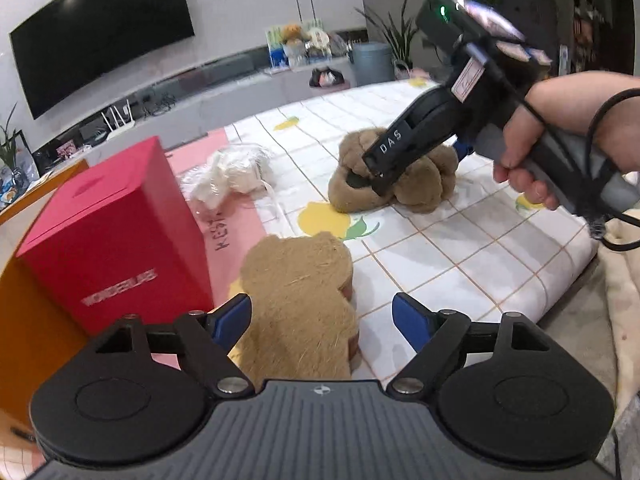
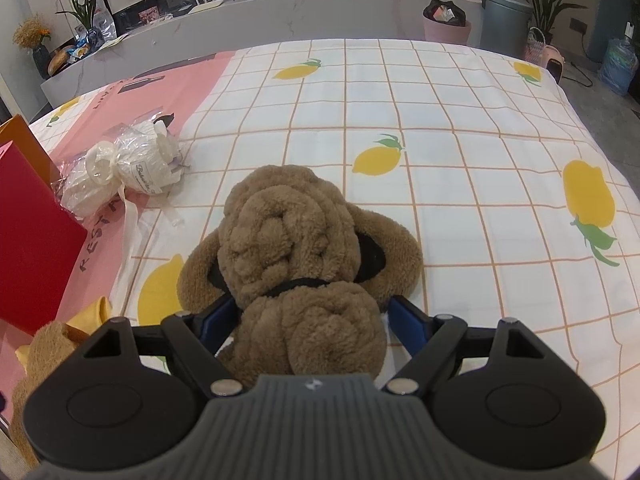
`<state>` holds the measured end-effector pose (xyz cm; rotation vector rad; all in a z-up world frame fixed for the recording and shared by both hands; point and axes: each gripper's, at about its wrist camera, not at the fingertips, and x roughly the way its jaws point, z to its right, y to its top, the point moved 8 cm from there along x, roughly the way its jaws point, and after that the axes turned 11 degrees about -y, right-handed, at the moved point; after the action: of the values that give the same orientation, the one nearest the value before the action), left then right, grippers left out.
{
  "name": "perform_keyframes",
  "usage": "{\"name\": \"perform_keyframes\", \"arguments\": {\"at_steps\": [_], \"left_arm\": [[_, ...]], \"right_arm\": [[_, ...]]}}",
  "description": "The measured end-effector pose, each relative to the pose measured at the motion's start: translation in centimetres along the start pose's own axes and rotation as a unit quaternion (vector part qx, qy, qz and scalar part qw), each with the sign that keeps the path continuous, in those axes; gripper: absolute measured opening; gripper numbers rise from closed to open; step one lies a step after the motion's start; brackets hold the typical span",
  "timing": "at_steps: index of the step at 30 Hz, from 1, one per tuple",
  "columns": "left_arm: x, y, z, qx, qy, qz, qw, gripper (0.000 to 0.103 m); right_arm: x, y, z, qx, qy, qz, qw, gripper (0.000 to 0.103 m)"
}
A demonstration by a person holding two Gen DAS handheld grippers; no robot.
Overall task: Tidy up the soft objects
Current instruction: 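Grasp the coconut-fibre bear pad with the left gripper, then carry the plush dog and bear pad over the orange box with both grippers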
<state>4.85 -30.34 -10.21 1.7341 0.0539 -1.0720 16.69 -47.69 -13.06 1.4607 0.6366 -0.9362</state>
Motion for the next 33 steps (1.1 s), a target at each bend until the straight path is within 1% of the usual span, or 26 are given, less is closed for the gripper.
{"name": "perform_keyframes", "arguments": {"at_steps": [4,7,10,12,13,15,18,21,23,26,29,33], "left_arm": [[1.6,0.6,-1.0,-0.017,0.024,-0.014,0.9995,0.094],[2.4,0.3,-2.0,-0.027,0.047,-0.028,0.9982,0.094],[3.0,-0.3,-2.6,-0.047,0.045,-0.038,0.9972,0.094],[3.3,-0.7,-2.7,-0.051,0.046,-0.046,0.9966,0.094],[3.2,-0.7,-2.8,-0.05,0.047,-0.037,0.997,0.094],[3.2,-0.8,-2.8,-0.045,0.046,-0.035,0.9973,0.094],[3.2,-0.8,-2.9,-0.056,0.036,-0.03,0.9973,0.088],[2.7,-0.4,-2.9,-0.06,0.035,-0.021,0.9973,0.087],[2.2,0.0,-2.7,-0.05,0.041,-0.009,0.9979,0.087],[1.3,0.7,-2.6,-0.04,0.042,0.008,0.9983,0.087],[0.4,1.4,-2.7,-0.043,0.039,0.019,0.9981,0.087],[-1.5,2.4,-3.2,-0.047,0.042,0.041,0.9972,0.087]], "right_arm": [[0.0,0.0,0.0,-0.002,0.0,-0.002,1.0,0.081],[0.0,0.0,0.0,-0.004,0.0,-0.002,1.0,0.081],[0.1,0.0,-0.1,-0.005,-0.002,-0.002,1.0,0.081],[0.1,0.0,-0.1,-0.007,-0.003,-0.001,1.0,0.081],[0.1,0.0,-0.1,-0.008,-0.003,-0.001,1.0,0.081],[0.1,0.0,-0.1,-0.01,-0.002,0.0,1.0,0.081],[0.0,0.0,-0.2,-0.013,-0.003,0.0,1.0,0.08],[0.0,0.0,-0.4,-0.016,-0.003,0.0,1.0,0.076],[-0.2,0.0,-0.5,-0.016,0.001,0.002,1.0,0.069],[-0.6,-0.2,-0.5,0.001,0.009,0.005,1.0,0.06],[-1.2,-0.4,-0.4,0.014,0.009,0.008,1.0,0.056],[-2.4,-0.8,-0.1,0.024,0.0,0.018,1.0,0.054]]}}
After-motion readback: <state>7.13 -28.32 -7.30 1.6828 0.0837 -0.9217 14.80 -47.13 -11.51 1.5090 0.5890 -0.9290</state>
